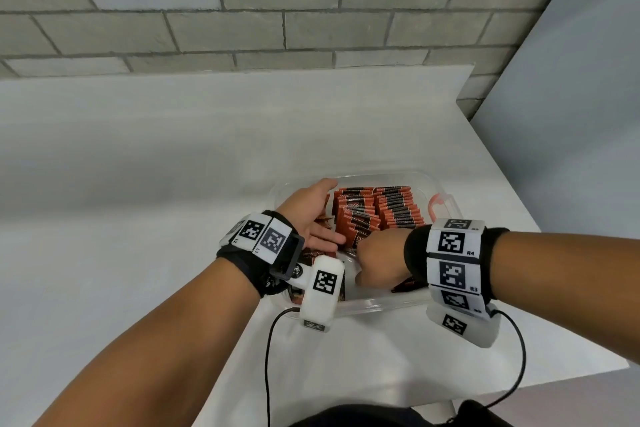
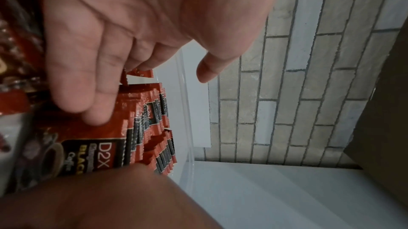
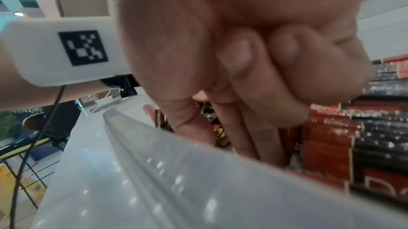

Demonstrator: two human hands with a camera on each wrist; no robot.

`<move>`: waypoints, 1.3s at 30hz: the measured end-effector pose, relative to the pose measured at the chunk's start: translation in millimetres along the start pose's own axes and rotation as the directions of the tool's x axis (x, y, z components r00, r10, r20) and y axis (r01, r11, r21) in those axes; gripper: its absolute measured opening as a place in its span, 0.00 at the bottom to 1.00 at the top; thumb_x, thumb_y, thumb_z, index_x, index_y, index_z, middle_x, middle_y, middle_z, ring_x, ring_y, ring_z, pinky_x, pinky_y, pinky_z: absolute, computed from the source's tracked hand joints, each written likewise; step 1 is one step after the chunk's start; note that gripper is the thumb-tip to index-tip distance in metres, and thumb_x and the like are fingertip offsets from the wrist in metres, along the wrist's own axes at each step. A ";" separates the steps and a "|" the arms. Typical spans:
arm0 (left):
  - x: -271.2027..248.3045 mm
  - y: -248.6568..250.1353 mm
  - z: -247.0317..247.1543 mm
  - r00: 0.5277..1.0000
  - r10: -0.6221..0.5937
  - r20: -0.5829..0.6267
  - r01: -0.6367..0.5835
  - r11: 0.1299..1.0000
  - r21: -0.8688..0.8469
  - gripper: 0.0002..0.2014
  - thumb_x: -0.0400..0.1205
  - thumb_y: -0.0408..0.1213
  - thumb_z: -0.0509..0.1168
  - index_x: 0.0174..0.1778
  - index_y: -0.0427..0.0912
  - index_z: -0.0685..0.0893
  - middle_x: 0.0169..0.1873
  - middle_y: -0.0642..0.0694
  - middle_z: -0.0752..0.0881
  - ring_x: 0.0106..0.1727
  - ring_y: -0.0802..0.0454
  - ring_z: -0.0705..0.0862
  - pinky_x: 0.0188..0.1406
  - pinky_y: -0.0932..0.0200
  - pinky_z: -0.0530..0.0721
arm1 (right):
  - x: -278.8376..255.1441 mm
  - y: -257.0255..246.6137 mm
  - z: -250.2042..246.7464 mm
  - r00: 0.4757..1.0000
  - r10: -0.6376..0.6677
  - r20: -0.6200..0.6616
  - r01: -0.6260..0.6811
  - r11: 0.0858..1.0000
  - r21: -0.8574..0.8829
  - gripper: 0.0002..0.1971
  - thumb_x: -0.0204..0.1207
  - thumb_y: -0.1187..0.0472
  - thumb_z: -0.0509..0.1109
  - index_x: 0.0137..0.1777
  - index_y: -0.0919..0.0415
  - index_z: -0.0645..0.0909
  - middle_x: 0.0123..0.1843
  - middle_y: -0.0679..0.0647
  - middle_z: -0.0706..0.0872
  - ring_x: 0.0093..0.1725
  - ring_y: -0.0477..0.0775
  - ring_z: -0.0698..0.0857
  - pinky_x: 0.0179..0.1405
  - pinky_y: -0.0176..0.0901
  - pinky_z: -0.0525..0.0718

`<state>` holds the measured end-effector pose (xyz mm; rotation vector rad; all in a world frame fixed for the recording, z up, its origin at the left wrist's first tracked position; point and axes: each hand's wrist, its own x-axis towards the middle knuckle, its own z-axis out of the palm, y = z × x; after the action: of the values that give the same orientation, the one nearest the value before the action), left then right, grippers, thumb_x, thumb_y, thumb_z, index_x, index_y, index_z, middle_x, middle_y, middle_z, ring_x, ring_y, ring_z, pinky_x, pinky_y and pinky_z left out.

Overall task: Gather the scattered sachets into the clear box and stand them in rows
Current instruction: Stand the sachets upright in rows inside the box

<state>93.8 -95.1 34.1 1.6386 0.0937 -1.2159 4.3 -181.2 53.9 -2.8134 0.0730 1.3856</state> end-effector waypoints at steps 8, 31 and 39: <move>-5.1 1.3 6.1 0.999 0.048 0.015 -0.049 0.996 0.079 0.16 0.86 0.56 0.54 0.56 0.46 0.72 0.40 0.51 0.80 0.36 0.44 0.87 0.36 0.53 0.86 | -6.2 -10.0 1.2 1.000 -0.024 0.017 0.026 0.994 -0.105 0.19 0.87 0.55 0.53 0.68 0.64 0.76 0.50 0.54 0.74 0.48 0.50 0.72 0.45 0.38 0.69; -3.3 -1.6 3.9 0.993 0.116 -0.036 -0.102 0.959 0.263 0.17 0.85 0.55 0.57 0.58 0.44 0.72 0.56 0.47 0.76 0.43 0.46 0.87 0.37 0.52 0.87 | 5.3 -4.3 5.8 0.998 0.068 -0.015 -0.065 0.987 0.143 0.19 0.85 0.53 0.57 0.32 0.56 0.66 0.32 0.50 0.71 0.29 0.45 0.69 0.25 0.32 0.66; -1.1 -3.5 7.7 0.995 0.104 0.009 -0.103 0.970 0.220 0.19 0.86 0.56 0.54 0.55 0.42 0.73 0.46 0.46 0.84 0.25 0.50 0.84 0.27 0.58 0.85 | 4.0 -5.9 0.7 0.997 0.073 -0.014 -0.070 0.990 0.124 0.17 0.86 0.53 0.55 0.41 0.63 0.76 0.34 0.52 0.72 0.29 0.45 0.68 0.27 0.32 0.66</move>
<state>86.2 -98.8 33.0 1.8129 -0.1290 -1.1771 6.5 -175.5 50.2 -2.7480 0.2531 1.3186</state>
